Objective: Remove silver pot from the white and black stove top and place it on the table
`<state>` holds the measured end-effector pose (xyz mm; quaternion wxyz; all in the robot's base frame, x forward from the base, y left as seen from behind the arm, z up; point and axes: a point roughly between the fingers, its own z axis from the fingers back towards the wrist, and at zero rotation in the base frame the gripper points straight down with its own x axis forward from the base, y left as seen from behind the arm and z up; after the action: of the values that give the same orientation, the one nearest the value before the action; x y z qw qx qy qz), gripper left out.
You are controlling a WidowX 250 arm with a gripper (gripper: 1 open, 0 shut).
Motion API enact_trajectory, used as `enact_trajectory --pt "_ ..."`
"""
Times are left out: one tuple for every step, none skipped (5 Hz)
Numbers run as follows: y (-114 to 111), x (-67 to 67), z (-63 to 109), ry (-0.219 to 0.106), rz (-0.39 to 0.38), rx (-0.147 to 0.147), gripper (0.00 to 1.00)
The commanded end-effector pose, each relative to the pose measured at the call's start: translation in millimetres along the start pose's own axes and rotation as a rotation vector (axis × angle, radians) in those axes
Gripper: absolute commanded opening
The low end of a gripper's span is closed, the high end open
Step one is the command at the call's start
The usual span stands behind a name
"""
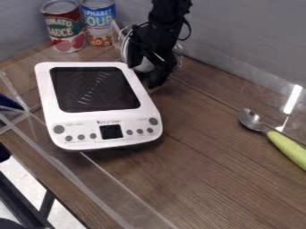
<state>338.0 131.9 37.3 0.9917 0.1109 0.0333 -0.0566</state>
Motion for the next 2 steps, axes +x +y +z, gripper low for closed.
enact_trajectory --pt "10.4 -3.5 8.7 -0.021 0.017 0.022 1.0" --pt "10.5 -4.8 9.6 -0.021 0.013 0.026 1.0"
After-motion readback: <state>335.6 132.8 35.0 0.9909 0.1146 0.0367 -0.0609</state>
